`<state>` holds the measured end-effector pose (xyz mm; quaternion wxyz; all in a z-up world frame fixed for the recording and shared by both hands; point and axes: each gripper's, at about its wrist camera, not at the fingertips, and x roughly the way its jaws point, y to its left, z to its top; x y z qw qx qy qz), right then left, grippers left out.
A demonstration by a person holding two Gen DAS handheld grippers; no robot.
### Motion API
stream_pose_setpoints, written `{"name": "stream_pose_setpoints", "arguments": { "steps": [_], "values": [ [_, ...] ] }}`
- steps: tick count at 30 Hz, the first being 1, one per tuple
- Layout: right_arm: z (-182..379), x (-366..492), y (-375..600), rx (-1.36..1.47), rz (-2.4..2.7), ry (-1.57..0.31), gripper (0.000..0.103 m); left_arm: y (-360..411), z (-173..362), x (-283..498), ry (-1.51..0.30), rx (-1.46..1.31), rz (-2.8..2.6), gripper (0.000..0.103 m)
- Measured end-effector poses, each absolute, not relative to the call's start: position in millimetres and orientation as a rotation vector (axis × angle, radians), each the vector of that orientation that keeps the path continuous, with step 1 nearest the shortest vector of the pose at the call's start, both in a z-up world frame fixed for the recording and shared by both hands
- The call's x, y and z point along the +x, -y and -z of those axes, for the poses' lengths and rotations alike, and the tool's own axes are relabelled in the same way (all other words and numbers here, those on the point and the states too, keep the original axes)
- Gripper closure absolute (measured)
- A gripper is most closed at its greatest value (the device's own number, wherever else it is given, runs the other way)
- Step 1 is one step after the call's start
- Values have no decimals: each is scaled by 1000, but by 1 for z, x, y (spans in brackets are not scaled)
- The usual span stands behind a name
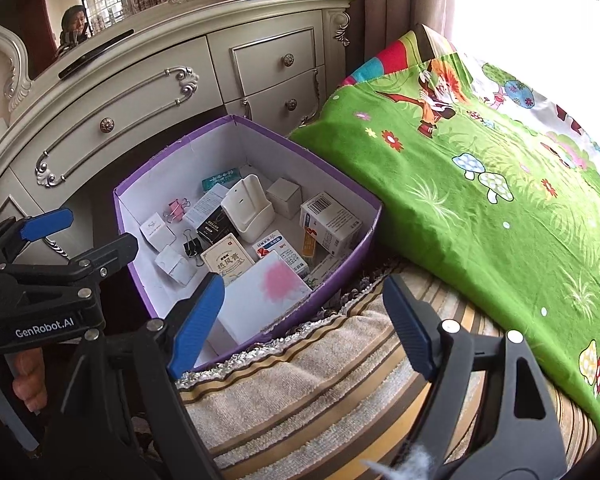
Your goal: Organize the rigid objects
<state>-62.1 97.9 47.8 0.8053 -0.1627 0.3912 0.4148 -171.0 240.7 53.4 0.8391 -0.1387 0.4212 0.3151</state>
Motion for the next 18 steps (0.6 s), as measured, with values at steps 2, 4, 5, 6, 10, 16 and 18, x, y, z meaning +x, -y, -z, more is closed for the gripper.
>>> {"name": "stream_pose_setpoints", "arguments": {
  "steps": [2,4,5,6,10,16,18],
  "values": [
    [-47,-62,-98,-348,-888,-839,19,-242,-52,-171,-894,-297,-664,2],
    [-47,-63,-99,-351,-890,-838,19,-242,-52,-171,-896,-301,-663,2],
    [-47,-64,-99,-353,-892,-837,19,-243,-52,-171,-896,-302,-664,2],
    [-47,-64,-99,-354,-893,-837,19,-243,-52,-171,-896,-303,-666,2],
    [-47,-64,-98,-353,-893,-840,19,-243,-52,-172,-895,-305,-669,2],
    [-47,-63,-99,-354,-894,-841,19,-243,-51,-172,-899,-305,-665,2],
    [-46,-64,-99,-354,-895,-841,19,-243,-51,-171,-900,-305,-665,2]
  ]
}}
